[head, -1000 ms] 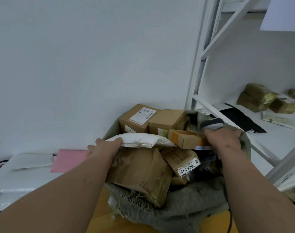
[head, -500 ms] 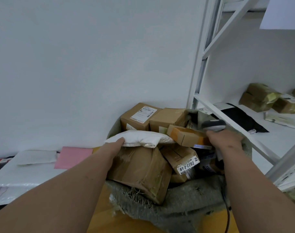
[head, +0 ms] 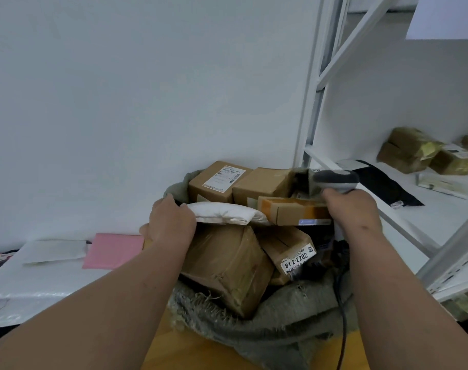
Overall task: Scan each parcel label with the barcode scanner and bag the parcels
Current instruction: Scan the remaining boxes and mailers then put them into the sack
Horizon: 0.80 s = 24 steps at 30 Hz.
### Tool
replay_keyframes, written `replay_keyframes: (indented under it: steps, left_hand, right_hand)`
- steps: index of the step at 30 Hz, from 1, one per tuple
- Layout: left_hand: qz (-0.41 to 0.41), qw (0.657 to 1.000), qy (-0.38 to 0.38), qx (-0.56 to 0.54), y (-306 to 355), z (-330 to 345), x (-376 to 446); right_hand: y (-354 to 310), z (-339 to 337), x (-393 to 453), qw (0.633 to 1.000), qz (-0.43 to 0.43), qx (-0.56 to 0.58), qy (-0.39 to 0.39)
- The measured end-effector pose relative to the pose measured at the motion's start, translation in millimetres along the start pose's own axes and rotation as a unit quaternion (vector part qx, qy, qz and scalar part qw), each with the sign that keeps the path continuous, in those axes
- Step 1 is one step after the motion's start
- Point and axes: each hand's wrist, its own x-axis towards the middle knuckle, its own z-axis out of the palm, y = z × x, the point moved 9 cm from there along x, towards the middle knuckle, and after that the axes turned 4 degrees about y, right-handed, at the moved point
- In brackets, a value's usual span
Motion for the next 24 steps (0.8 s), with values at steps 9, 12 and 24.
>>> replay_keyframes:
  steps: [9, 12, 24]
  left_hand:
    - [0.008, 0.975, -0.006, -0.221, 52, -9, 10]
    - [-0.022, 0.948, -0.024, -0.315, 70, -20, 13]
    - [0.097, 0.904, 0.014, -0.416, 116, -92, 48]
  right_hand:
    - [-47, -16, -9, 0.992, -0.069, 0.1, 0.037]
    - [-71, -25, -13, 0.985, -0.1, 0.13, 0.054]
    - [-124, -77, -34, 0.934, -0.177, 0.281, 0.133]
